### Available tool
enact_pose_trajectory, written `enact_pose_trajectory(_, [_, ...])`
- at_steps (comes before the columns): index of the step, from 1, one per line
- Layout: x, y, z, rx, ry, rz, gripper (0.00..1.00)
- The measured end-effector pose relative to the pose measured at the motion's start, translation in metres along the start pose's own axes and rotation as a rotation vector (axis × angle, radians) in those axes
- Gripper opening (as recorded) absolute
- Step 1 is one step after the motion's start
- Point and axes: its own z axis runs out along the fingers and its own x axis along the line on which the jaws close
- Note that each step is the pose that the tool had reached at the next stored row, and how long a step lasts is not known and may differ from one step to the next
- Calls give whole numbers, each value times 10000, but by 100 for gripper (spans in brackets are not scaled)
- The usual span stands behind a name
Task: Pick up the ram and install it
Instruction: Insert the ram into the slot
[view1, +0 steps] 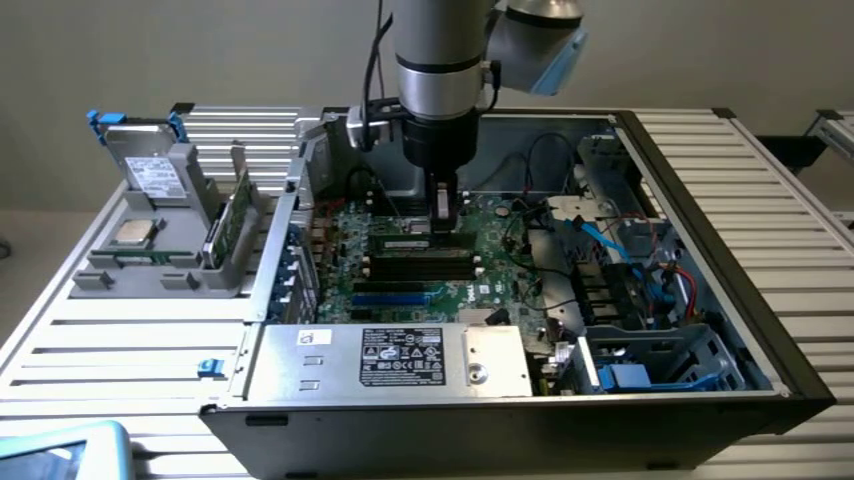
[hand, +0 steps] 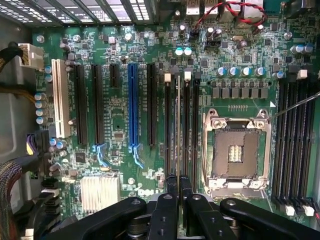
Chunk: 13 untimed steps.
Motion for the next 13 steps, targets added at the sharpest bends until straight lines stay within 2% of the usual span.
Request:
enact_pose_trajectory(3, [0,2,36,0,1,0,13])
enact_pose_trajectory(13, [12,2,51,1,0,-1,13])
